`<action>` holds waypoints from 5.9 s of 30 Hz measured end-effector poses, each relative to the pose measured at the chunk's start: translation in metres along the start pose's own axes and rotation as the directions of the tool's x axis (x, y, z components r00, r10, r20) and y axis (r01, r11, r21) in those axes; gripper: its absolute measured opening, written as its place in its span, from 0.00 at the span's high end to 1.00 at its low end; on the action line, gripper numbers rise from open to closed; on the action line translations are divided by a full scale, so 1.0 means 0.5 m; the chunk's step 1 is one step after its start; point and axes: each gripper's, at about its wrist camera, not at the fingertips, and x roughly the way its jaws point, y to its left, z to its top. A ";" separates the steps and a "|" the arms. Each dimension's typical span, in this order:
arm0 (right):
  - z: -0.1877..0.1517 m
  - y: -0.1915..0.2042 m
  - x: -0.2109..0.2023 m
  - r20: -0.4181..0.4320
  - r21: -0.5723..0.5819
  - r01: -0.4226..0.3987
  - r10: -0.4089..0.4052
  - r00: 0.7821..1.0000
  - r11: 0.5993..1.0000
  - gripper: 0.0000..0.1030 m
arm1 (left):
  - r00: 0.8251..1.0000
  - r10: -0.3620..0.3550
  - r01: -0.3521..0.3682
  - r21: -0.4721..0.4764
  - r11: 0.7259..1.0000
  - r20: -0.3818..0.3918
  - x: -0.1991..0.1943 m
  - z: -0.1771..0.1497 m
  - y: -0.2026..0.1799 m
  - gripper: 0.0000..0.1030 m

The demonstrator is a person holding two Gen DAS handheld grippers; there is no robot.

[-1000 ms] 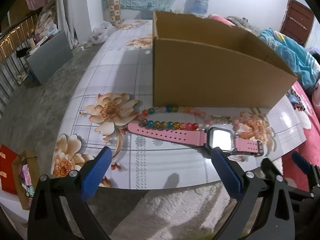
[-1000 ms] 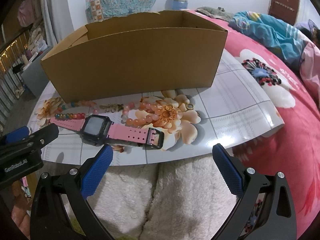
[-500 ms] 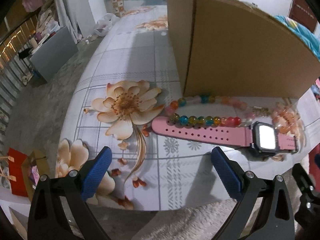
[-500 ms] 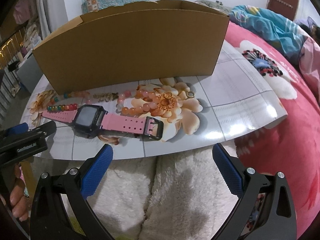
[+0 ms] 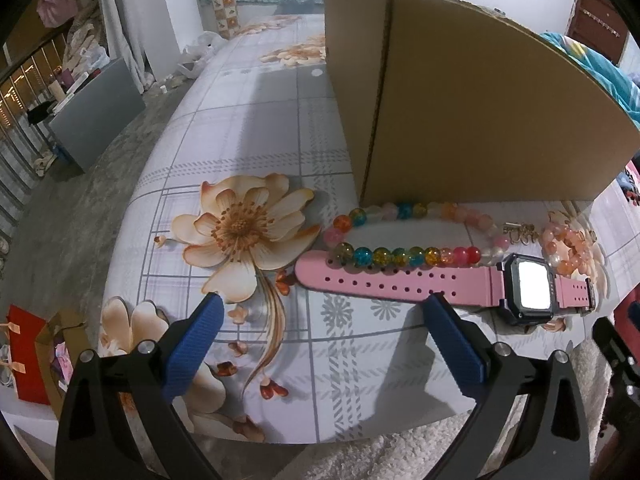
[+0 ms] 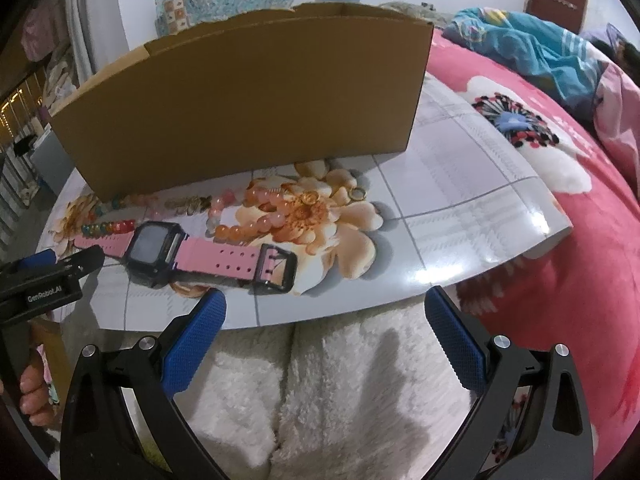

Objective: Organize jewelry
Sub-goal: 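Move the right tool to the black watch face and close on it, then close the left tool on the pink strap while the right tool holds the watch face, then lift the pink watch with both tools and carry it over the box, then lower the watch into the box and open both tools, then bring both tools back over the bead bracelets beside the box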

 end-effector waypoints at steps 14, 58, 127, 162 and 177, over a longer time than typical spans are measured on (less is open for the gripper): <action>0.050 0.082 -0.042 0.086 -0.370 -0.313 0.368 0.926 0.875 0.16 | 0.999 -0.026 0.024 0.045 0.999 0.041 -0.002 -0.006 -0.009 0.04; 0.145 0.110 0.108 -0.538 -0.359 -0.778 0.567 0.624 0.515 0.53 | 0.945 -0.267 0.101 0.606 0.789 0.190 -0.059 -0.089 -0.124 0.87; 0.476 0.071 0.075 -0.188 -0.542 -0.349 0.294 0.937 0.764 1.00 | 0.940 -0.339 0.322 0.397 0.860 -0.030 -0.091 0.428 -0.099 0.97; 0.264 -0.080 -0.198 0.210 -0.273 -0.207 0.268 0.940 0.940 0.13 | 0.936 -0.291 0.249 0.211 0.945 0.198 -0.238 0.191 0.093 0.14; 0.051 0.037 -0.084 0.003 -0.043 -0.131 0.131 0.991 0.991 0.08 | 0.995 -0.092 0.097 0.179 0.979 -0.033 -0.026 0.011 0.069 0.14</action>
